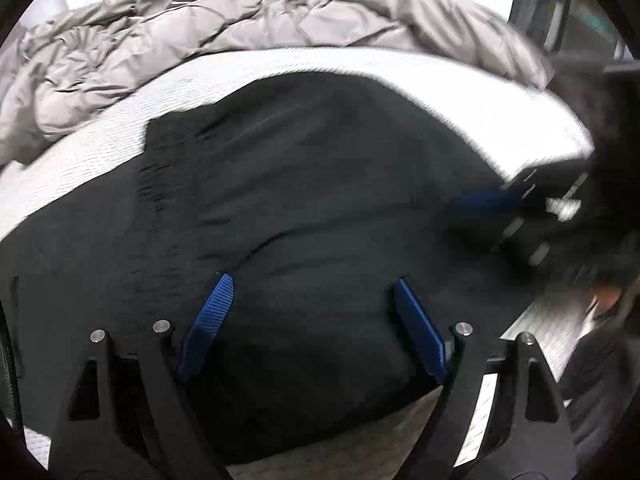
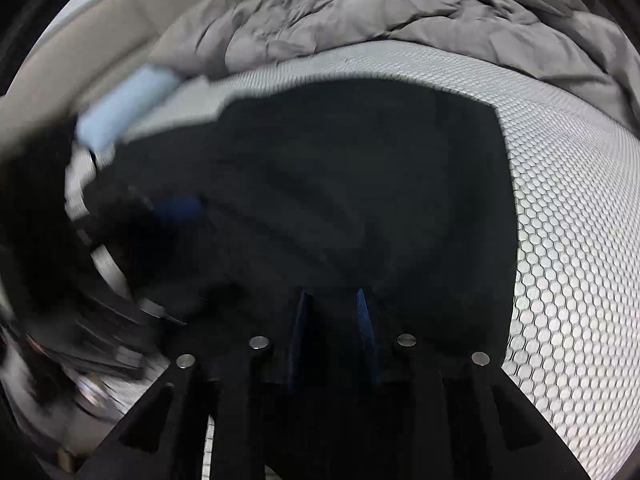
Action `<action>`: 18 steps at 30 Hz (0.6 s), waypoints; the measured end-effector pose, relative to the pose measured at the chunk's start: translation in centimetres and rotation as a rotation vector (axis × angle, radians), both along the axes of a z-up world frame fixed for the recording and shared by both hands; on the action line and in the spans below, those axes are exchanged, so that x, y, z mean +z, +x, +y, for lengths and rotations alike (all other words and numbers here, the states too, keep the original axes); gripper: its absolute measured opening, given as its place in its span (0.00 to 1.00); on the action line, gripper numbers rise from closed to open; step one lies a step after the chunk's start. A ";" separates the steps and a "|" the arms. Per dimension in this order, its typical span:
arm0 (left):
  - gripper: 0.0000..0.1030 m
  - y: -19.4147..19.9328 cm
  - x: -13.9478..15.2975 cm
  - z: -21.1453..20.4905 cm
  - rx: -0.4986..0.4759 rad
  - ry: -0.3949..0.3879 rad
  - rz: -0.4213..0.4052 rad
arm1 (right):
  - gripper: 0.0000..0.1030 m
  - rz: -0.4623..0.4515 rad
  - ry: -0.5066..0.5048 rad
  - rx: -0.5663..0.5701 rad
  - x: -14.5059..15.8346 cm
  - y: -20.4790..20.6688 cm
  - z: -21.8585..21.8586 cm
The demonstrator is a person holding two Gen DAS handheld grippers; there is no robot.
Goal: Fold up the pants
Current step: 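Pinch the folded pants edge with the right gripper and straighten it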
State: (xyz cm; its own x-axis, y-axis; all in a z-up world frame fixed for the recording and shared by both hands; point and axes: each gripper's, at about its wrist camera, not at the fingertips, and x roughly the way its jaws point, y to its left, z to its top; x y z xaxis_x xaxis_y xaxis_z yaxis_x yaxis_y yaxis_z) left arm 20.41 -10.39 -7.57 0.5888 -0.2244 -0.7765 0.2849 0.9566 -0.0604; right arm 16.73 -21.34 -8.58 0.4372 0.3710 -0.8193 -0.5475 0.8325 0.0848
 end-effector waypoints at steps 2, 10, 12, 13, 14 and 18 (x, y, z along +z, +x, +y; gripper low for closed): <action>0.79 -0.7 -0.3 1.2 -0.009 -0.041 0.008 | 0.25 -0.058 -0.091 -0.009 0.4 -0.8 -0.5; 0.78 -0.8 3.7 0.6 -0.013 -0.066 -0.057 | 0.27 -0.128 -0.023 -0.089 3.5 -1.4 -2.2; 0.74 1.8 3.1 -0.1 -0.010 -0.048 -0.016 | 0.27 -0.111 0.049 -0.065 4.0 -0.8 -1.0; 0.68 3.2 2.3 0.0 0.011 -0.044 0.015 | 0.27 -0.087 0.071 -0.066 3.8 -0.1 -0.2; 0.67 4.2 1.5 0.2 0.036 -0.038 0.039 | 0.27 -0.065 0.074 -0.077 3.3 0.9 0.5; 0.55 4.4 0.8 1.5 0.015 -0.035 0.035 | 0.27 0.006 0.002 -0.073 0.6 3.5 1.6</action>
